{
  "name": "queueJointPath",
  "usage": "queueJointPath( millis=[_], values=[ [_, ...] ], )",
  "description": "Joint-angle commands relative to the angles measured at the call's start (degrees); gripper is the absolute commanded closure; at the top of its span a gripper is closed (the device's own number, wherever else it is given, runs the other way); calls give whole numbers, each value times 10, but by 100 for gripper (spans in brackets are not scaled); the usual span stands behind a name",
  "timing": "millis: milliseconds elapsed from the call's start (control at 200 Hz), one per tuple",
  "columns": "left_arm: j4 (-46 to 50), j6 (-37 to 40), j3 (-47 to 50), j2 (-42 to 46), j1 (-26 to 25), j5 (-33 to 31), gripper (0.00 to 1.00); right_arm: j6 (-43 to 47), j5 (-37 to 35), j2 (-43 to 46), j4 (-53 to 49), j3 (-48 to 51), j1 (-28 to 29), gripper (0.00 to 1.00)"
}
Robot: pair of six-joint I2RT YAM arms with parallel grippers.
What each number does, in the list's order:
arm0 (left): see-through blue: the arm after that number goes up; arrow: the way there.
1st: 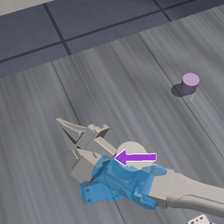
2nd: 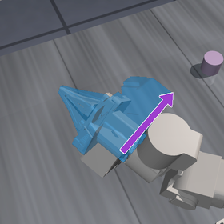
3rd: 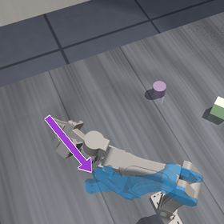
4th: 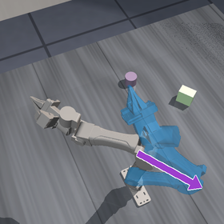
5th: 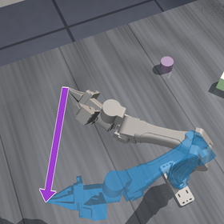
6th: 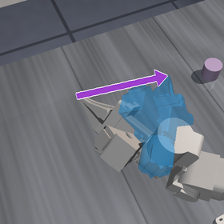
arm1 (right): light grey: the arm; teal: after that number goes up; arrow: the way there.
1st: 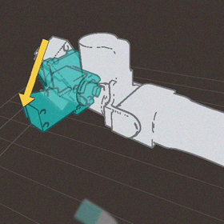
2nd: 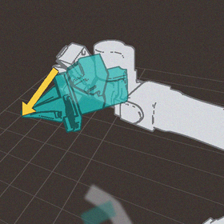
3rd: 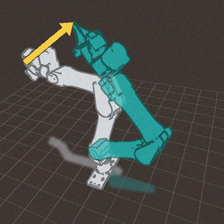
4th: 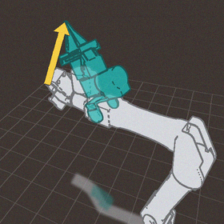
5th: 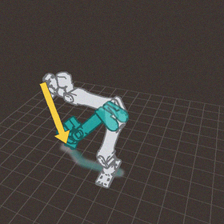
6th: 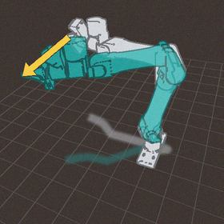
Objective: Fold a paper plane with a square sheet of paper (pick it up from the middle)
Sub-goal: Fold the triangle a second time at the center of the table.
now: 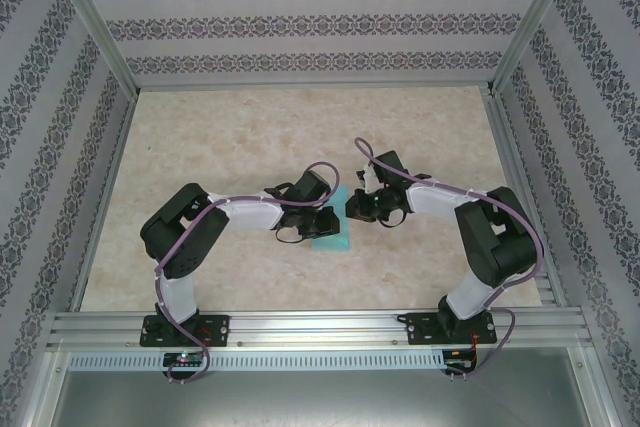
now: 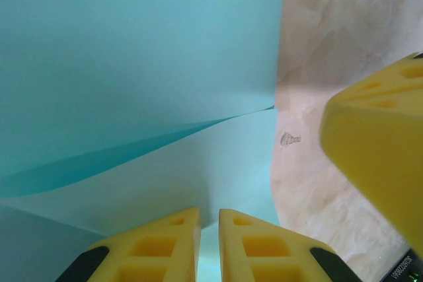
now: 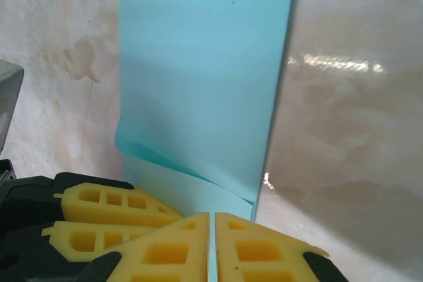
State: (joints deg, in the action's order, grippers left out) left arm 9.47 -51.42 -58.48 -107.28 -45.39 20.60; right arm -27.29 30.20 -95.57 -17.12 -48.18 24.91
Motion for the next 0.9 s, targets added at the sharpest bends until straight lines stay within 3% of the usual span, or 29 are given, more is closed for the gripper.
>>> queueJointPath(
  millis=[0, 175, 475, 619, 894],
  values=[
    [31, 2, -9, -16, 7, -12, 83, 5, 14, -24, 4, -20, 10, 89],
    [30, 0, -9, -17, 7, -11, 83, 8, 11, -47, -2, -29, 14, 90],
    [-18, 9, -1, 26, 18, 12, 83, 34, -59, -89, -55, -35, 12, 92],
    [-15, 15, 6, 59, 33, -18, 83, 42, -77, -100, -65, -37, 12, 92],
    [-16, 4, -6, 19, 34, -9, 83, 42, -80, -110, -60, -38, 14, 93]
  ],
)
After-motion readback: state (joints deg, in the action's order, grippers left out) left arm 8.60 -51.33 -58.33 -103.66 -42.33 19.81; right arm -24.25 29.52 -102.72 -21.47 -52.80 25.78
